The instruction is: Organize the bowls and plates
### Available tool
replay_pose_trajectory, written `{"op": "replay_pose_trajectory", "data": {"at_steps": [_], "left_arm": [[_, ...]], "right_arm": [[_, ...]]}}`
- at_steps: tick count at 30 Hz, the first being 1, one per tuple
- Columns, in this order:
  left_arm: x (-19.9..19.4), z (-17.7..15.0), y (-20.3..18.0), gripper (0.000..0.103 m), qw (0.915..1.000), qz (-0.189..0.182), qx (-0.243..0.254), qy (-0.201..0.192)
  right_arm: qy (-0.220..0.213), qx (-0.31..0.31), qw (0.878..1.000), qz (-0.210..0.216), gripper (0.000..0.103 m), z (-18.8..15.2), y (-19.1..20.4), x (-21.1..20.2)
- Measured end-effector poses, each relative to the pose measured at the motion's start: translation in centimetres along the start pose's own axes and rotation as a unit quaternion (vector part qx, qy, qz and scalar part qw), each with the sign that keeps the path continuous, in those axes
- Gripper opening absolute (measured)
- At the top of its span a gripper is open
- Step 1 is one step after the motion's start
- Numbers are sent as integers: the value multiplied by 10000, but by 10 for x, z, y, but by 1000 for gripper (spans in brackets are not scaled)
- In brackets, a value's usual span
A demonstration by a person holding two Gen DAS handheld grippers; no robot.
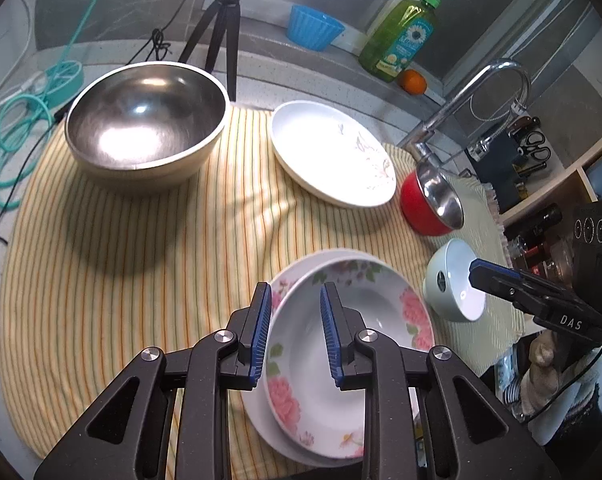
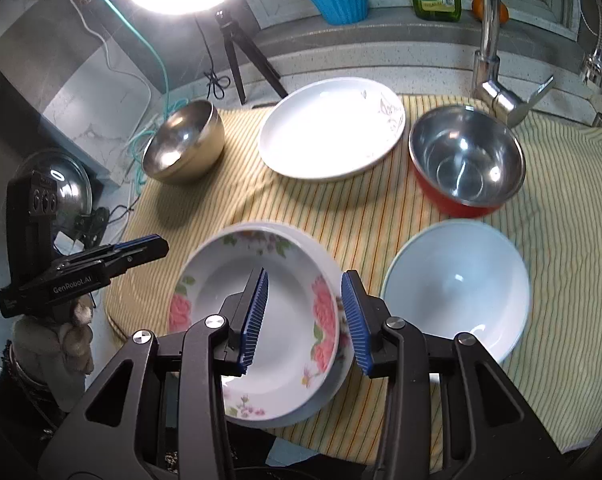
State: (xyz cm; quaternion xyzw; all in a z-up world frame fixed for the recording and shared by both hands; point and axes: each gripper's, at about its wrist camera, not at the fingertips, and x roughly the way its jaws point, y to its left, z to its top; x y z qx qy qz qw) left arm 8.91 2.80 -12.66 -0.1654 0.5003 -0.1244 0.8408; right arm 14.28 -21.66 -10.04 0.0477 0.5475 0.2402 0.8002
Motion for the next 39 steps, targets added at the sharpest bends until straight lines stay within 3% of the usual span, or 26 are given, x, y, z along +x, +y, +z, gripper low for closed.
{"op": "replay_pose_trajectory", "data": {"at_steps": [17,28,39], "left_arm": [[26,50,7,23,9989,-325,-313,-103],[72,79,7,23,9977,-350,-565,92],[99,93,13,23,9964,-148,-802,214]], "right_arm": [[-319,52,9995,46,40,88,-18,3],[165,589,9981,-36,40,155,-69,64],[669,736,9941,-432,40,178,-102,123]]}}
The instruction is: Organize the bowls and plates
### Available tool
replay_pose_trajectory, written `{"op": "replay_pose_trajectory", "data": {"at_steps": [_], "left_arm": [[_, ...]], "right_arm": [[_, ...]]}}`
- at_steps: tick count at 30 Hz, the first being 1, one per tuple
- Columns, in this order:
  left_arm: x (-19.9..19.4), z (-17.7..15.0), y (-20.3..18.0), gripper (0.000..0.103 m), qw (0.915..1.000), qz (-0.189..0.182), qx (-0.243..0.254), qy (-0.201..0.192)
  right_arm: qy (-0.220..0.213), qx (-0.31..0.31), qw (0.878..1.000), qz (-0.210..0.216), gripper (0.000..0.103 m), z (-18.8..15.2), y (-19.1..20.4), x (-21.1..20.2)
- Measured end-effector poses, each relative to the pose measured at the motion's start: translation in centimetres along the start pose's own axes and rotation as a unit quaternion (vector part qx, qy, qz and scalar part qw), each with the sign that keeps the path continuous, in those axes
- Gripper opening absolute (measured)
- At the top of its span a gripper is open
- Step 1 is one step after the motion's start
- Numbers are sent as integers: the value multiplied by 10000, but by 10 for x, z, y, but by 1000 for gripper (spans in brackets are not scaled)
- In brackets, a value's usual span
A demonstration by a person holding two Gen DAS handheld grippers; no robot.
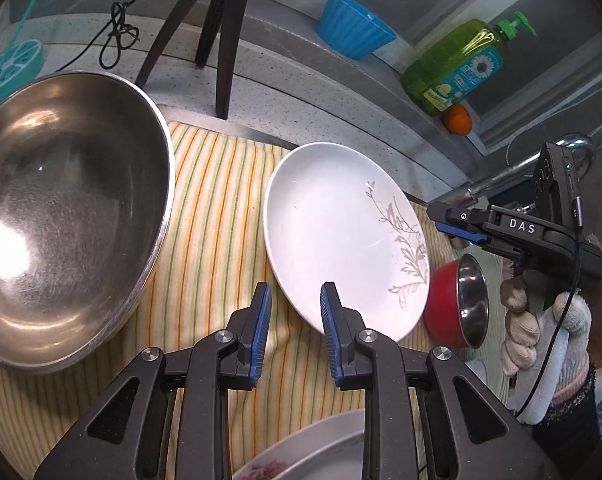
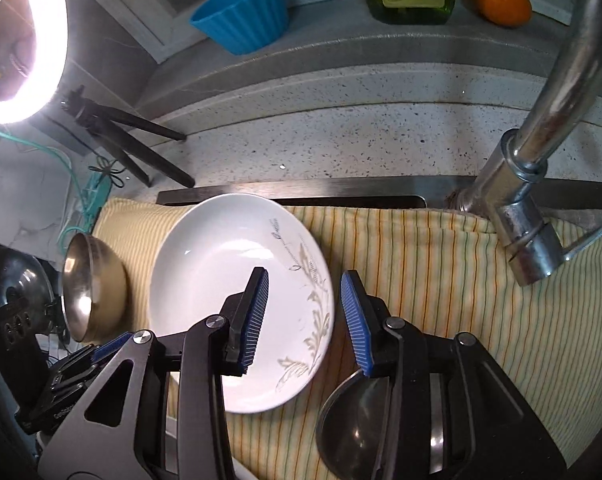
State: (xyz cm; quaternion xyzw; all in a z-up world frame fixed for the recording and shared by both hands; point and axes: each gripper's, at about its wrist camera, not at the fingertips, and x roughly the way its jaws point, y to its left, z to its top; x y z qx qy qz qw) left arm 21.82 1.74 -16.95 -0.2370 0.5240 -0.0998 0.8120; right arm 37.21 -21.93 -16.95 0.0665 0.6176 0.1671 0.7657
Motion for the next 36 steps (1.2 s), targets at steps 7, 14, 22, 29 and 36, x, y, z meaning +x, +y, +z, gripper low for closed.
{"op": "replay_pose_trajectory", "data": {"at_steps": [7,14,22,29,36], "left_arm": [[15,5,5,23,9998,24,-152,144],[19,8,-1,23,9999,66,-32,153],[24,12,-1,23,9998,144,15,134],[18,12,0,23,9997,221,107,42],[4,7,1,23,9994,244,228,-62]], "right_arm": [[185,-4,9998,-32,40,5,-5,21],[353,12,9994,47,21,8,-7,35],[371,-68,9993,-3,14,8,-4,40],[253,-130,9996,80,14,2,1,28],[86,-175,9996,213,14,-8,10,6]]}}
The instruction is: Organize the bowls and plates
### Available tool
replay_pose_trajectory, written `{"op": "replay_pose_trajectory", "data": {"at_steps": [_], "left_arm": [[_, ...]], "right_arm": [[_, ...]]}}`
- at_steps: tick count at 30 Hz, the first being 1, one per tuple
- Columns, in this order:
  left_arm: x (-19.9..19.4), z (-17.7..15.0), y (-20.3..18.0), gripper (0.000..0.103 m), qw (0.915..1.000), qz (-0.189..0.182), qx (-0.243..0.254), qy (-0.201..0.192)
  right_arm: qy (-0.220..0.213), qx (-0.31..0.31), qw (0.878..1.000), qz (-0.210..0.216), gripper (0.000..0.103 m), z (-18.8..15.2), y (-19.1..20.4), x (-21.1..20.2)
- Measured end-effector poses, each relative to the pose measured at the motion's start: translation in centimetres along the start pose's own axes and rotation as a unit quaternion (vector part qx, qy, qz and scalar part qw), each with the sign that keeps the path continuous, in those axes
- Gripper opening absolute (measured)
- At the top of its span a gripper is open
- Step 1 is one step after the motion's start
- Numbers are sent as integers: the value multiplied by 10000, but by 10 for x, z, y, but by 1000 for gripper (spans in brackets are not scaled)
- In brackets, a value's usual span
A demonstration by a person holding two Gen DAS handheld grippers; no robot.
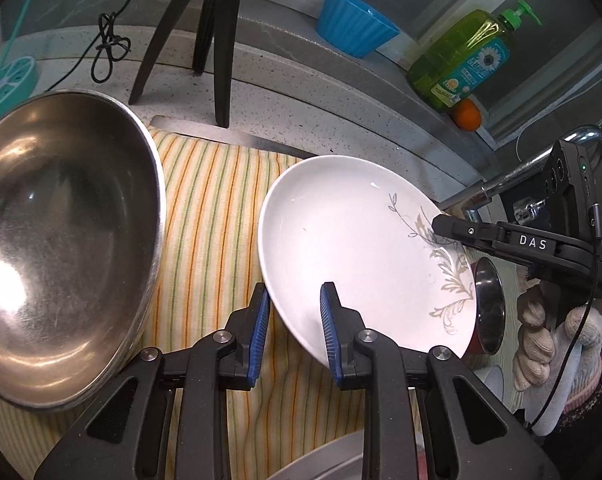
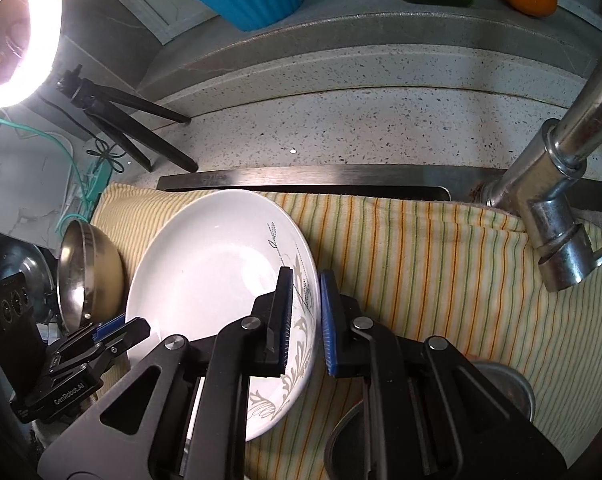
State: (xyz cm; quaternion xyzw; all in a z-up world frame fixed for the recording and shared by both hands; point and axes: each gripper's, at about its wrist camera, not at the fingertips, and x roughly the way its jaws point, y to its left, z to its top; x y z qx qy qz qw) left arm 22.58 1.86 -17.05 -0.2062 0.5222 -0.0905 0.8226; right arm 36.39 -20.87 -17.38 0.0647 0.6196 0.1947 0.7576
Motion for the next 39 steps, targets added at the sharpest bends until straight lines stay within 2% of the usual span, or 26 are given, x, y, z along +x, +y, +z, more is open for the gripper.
{"op": "replay_pose_trajectory", "data": {"at_steps": [14,25,39], "left_arm": [[-55,-19,0,23,9992,-198,106,-319],[-101,-53,2,23,9981,-320,266,-463],[-105,-108,9,23,9988,-386,296,-35]], "right_arm": [[-252,-141,9991,295,14,-42,31,-48],[-359,-247,9978,506,14,-112,55,-88],[-166,122,9976,668,14,-201,52,-92]]}}
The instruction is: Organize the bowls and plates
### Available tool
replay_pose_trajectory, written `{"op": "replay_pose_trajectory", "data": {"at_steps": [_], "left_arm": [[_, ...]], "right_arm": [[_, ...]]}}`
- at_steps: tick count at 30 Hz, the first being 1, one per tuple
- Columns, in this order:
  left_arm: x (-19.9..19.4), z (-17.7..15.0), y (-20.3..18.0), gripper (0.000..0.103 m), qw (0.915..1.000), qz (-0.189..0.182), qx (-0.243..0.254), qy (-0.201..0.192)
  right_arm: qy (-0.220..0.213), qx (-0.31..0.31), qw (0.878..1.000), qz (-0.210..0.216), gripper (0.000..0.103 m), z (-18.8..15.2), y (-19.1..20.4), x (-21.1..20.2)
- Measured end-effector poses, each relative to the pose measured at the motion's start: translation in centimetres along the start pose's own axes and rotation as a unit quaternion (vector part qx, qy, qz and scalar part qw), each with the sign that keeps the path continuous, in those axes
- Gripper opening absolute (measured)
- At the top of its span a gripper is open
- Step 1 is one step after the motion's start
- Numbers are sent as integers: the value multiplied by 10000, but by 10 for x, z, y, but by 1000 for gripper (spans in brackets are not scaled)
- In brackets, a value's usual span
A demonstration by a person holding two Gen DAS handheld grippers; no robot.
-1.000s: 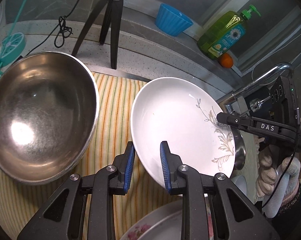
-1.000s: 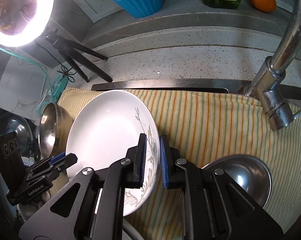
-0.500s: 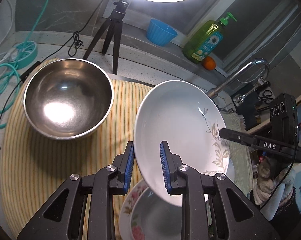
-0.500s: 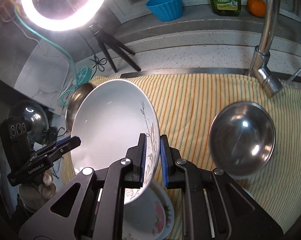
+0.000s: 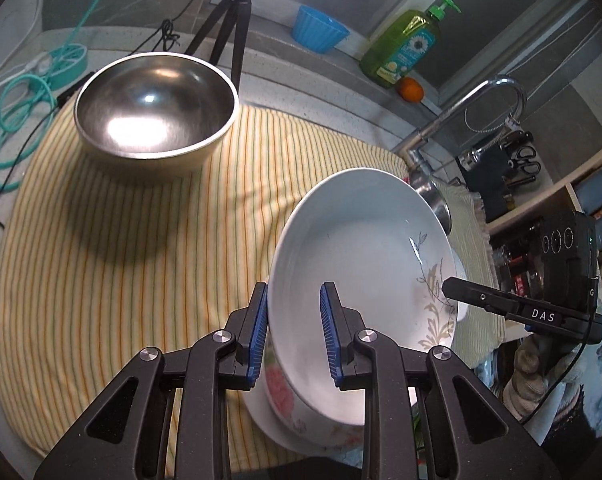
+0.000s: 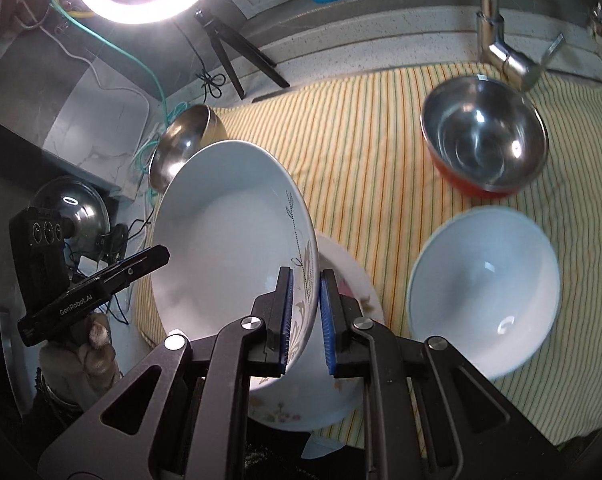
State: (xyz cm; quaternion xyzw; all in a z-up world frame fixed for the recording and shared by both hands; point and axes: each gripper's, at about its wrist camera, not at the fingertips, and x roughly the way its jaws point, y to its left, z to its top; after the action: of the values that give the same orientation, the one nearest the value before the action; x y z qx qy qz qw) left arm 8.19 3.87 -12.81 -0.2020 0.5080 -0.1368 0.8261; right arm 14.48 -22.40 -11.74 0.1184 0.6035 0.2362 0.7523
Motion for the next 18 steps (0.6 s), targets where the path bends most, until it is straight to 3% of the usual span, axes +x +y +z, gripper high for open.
{"op": "replay_pose_trajectory", "data": {"at_steps": [18], "left_arm": [[18,-36,-3,23,9991,35,8,428]], "right_arm": [[315,370,9988,-77,14,-44,-17,14]]}}
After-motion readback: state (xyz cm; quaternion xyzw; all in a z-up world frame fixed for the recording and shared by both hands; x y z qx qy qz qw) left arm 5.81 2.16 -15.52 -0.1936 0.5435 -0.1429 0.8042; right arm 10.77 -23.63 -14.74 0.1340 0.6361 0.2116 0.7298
